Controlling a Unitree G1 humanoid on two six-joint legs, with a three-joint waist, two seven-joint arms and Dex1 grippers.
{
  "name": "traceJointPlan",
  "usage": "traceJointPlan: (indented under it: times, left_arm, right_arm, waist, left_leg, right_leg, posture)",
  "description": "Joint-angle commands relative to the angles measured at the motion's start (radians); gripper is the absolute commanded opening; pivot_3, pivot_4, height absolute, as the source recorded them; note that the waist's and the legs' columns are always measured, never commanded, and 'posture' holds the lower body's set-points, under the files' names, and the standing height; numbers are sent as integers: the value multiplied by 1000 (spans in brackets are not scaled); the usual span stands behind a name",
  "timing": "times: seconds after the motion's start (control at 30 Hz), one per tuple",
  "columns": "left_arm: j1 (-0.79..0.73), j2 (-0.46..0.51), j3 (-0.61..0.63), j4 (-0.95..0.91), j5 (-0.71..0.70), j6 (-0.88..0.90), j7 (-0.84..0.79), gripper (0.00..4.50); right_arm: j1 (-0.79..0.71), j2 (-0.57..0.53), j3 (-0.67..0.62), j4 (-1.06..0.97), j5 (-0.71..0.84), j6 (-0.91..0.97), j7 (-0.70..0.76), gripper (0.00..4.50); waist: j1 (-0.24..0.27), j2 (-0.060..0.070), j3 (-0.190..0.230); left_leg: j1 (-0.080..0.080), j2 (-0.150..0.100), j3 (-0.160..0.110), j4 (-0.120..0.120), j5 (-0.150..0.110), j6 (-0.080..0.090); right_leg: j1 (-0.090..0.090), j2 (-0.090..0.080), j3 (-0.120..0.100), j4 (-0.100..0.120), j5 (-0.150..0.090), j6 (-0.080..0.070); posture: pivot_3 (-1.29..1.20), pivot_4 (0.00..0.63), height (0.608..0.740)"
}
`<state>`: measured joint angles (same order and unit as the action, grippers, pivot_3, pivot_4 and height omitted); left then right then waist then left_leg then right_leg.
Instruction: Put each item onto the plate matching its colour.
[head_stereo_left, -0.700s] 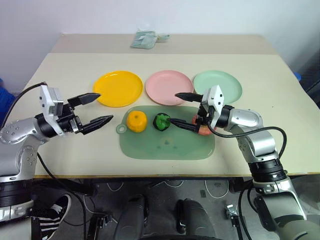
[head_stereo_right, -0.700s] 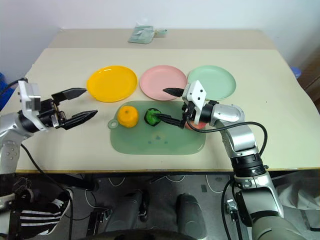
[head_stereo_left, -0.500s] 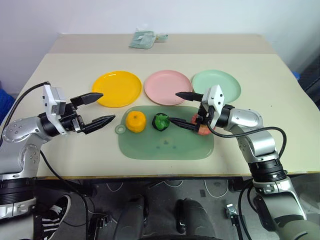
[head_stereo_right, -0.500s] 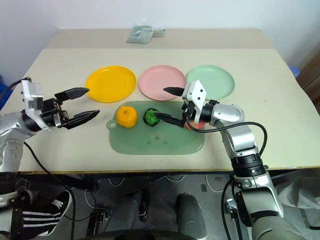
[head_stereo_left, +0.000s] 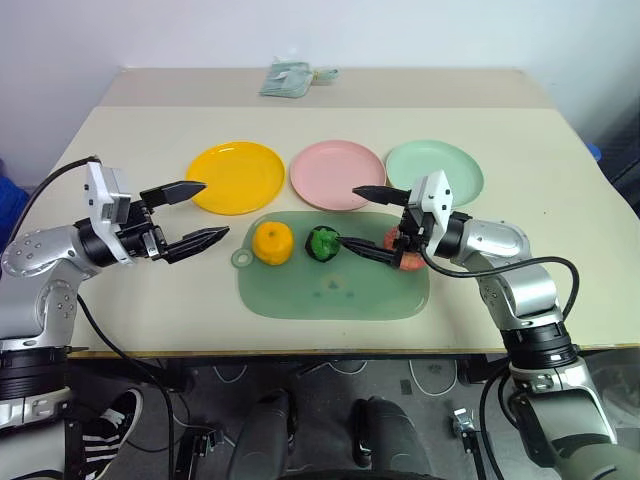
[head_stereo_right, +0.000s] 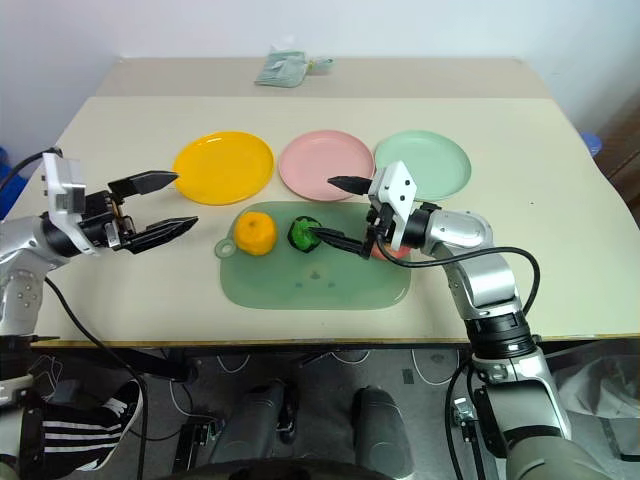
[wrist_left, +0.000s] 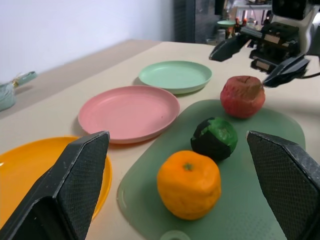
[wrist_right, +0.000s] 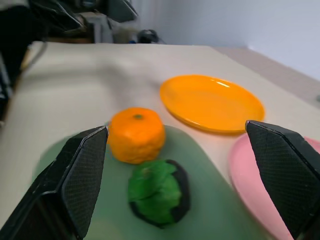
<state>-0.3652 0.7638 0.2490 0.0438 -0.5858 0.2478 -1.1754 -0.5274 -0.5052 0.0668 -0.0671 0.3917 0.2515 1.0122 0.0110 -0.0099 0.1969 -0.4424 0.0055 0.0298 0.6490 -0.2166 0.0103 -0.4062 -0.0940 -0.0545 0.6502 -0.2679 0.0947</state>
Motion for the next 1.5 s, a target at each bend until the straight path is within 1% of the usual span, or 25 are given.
traceJointPlan:
  times: [0.03,0.13,0.27,0.37,0.5,0.67,0.73,0.77,0.8,0.83,0.93,0.97,1.0,1.07,1.13,1.2,1.27,1.33,1.5]
  left_arm:
    - [-24,-31,-47,29,51,-54,-2,4500]
    - [-51,-69,-99,77,98,-87,0,4500]
    - [-128,-125,-180,193,209,-183,24,4500]
    - [-161,-158,-227,236,245,-187,23,4500]
    - [-194,-199,-258,310,278,-191,36,4500]
    - [-215,-243,-297,379,332,-234,38,4500]
    - [-226,-259,-314,414,357,-251,38,3948]
    - [-226,-268,-313,420,359,-274,36,3668]
    - [-227,-275,-311,424,358,-293,36,3290]
    - [-229,-275,-305,417,355,-299,37,3214]
    - [-239,-267,-261,385,308,-271,29,3214]
    - [-255,-264,-227,392,286,-249,55,3214]
    - [-276,-262,-192,405,264,-218,88,3214]
    - [-329,-256,-131,462,252,-205,174,3214]
    - [-395,-251,-73,550,235,-158,260,3214]
    - [-464,-260,-38,638,266,-205,377,3214]
    - [-543,-273,-24,741,304,-250,488,3214]
    - [-608,-287,-14,852,323,-265,570,3214]
    - [-672,-313,-37,1034,379,-321,620,3214]
  right_arm:
    - [-2,-44,-18,-71,28,20,37,4475]
    - [-11,-72,-1,-98,20,41,46,4475]
    - [-10,-107,-4,-164,66,124,67,4475]
    - [6,-140,-8,-210,88,177,83,4475]
    - [11,-167,-9,-248,94,210,82,4475]
    - [5,-165,-9,-267,97,248,54,4475]
    - [4,-159,-10,-267,93,247,41,4500]
    - [3,-155,-9,-266,87,239,32,4500]
    - [3,-153,-9,-266,82,234,26,4500]
    - [1,-149,-9,-266,84,235,18,4500]
    - [-8,-136,-13,-261,85,233,-8,4500]
    - [-19,-121,-23,-252,92,243,-34,4500]
    - [-31,-106,-29,-242,92,246,-61,4500]
    - [-62,-67,-28,-203,32,190,-134,4500]
    - [-110,-9,-38,-143,4,205,-232,4500]
    - [-145,38,-28,-90,-39,202,-308,4500]
    - [-170,92,-24,-42,-37,256,-365,4500]
    - [-186,131,-11,-17,-48,268,-397,4500]
    - [-201,187,0,-10,-63,270,-432,4500]
  waist:
    - [1,0,0]
    - [2,0,0]
    - [2,0,0]
    - [1,0,0]
    - [0,0,0]
    - [1,0,0]
    - [2,-1,0]
    - [3,-1,0]
    - [3,-1,0]
    - [3,-1,0]
    - [1,-1,0]
    - [1,-1,0]
    - [0,-1,0]
    - [-1,-1,0]
    - [-1,-1,0]
    - [-1,-1,0]
    - [3,-2,0]
    - [4,-2,-1]
    - [0,-2,-1]
  left_leg:
    - [0,0,0,0,0,0]
    - [0,0,0,0,0,0]
    - [0,0,0,1,0,0]
    - [0,-1,0,1,0,0]
    - [0,0,0,1,0,0]
    - [0,0,0,1,0,0]
    - [0,0,0,1,0,0]
    - [0,0,0,1,0,0]
    - [0,0,0,1,0,0]
    - [0,-1,0,2,0,0]
    - [0,0,0,1,0,0]
    - [0,0,0,1,0,0]
    - [0,0,-1,1,0,0]
    - [-1,0,-1,2,0,0]
    - [-1,0,-1,3,0,0]
    - [-1,0,-1,3,0,0]
    - [-1,-1,-1,3,0,0]
    - [-1,-2,-1,3,0,0]
    - [-2,-6,0,2,0,0]
  right_leg:
    - [0,0,0,0,0,0]
    - [0,0,0,0,0,0]
    - [0,0,0,0,0,0]
    - [0,0,0,0,0,0]
    - [0,0,0,0,0,0]
    - [0,0,0,0,0,0]
    - [0,0,0,1,0,0]
    - [0,0,0,0,0,0]
    - [0,0,0,0,0,0]
    - [1,0,0,0,0,0]
    - [0,0,0,0,0,0]
    - [0,0,0,1,0,0]
    - [0,0,0,1,0,0]
    - [0,0,0,2,0,0]
    - [-1,1,0,4,0,0]
    - [-1,1,0,4,0,1]
    - [-1,0,0,3,0,1]
    - [-1,0,-1,3,0,1]
    - [-1,-1,-1,1,1,3]
  posture:
    - [0,150,740]
    - [0,150,740]
    - [0,150,740]
    - [0,150,740]
    - [0,150,740]
    - [0,150,740]
    - [0,150,740]
    - [0,150,740]
    - [0,150,740]
    - [0,150,740]
    - [0,150,740]
    - [0,150,740]
    - [0,150,740]
    - [0,150,740]
    - [0,150,740]
    - [0,150,740]
    - [0,150,740]
    - [0,150,740]
    - [0,150,740]
